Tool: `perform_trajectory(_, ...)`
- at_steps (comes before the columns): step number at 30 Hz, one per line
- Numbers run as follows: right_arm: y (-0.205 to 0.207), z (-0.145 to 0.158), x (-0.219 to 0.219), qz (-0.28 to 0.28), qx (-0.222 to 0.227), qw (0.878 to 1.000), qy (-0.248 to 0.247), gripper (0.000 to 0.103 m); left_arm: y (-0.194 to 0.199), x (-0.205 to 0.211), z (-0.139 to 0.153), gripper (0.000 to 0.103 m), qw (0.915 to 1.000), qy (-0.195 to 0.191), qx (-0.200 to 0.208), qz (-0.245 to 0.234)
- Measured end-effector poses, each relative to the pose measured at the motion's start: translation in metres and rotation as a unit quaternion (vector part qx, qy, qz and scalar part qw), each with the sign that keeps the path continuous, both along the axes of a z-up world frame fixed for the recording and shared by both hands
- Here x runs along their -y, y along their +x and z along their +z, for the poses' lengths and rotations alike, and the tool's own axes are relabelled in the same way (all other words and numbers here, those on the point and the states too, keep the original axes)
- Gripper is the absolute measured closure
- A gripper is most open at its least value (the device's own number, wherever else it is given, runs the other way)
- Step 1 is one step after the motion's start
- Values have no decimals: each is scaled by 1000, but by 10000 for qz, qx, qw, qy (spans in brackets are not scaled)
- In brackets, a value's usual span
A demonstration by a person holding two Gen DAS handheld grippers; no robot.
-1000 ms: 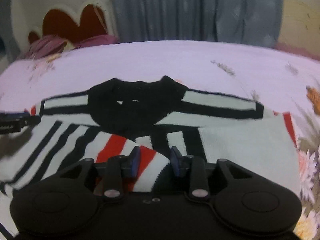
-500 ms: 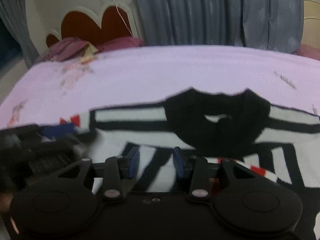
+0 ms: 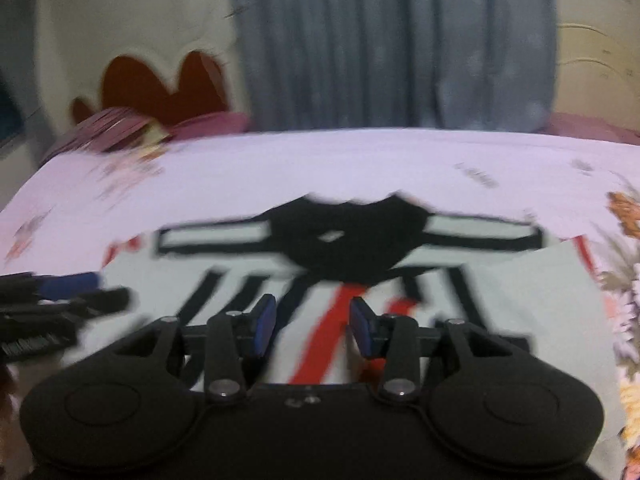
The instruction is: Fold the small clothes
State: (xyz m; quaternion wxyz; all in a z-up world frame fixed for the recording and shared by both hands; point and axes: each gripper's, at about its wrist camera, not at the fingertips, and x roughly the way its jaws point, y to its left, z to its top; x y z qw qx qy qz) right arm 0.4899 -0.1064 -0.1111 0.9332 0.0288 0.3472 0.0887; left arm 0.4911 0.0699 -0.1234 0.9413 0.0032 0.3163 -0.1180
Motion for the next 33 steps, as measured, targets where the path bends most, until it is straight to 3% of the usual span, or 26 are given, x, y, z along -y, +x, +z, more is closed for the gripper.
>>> perform_trajectory(2,-9,-10,-14,333,-167,9993,0,64,-8,8,-18,53,9997,184,-184,-21)
perform_trajectory(4,-16,-25,-26,570,-279,9978,-209,60,-19,11,-29,53,9986,520,16,-89)
perform_trajectory(6,-27,-32,-31,657,-107,9968,-438,60,-21,5,-29,53,9984,559,-13,-52)
perform_trajectory(8,-27,-30,-21,465,-79,9980,-429,59,-25,-4,-26,53,9982,607,-24,0)
perform_trajectory(11,-32,-24,22,-623,-27,9956,-697,67,-32,-22,-27,53,9988,484,-44,13)
perform_trajectory(13,-36,-28,61,-1087,-180,9929,-451,68,-35,-25,-27,53,9991,420,-45,46)
perform_trajectory(16,-38,-25,85,-1225,-285,9914,-366,68,-33,-19,-31,53,9987,474,-3,168)
perform_trajectory(25,-39,-27,99,-1329,-385,9904,26,54,-28,-19,-30,52,9990,423,-90,124)
perform_trajectory(26,-38,-27,101,-1353,-417,9898,175,59,-28,-20,-30,52,9991,397,-89,128)
perform_trajectory(27,-37,-28,102,-1266,-414,9905,349,79,-29,-20,-30,52,9992,375,-81,126)
perform_trajectory(28,-37,-27,103,-1132,-406,9915,498,89,-29,-21,-29,52,9992,370,-68,119)
perform_trajectory(33,-49,-13,103,-1091,-235,9920,589,92,-36,-27,-26,52,9997,251,52,25)
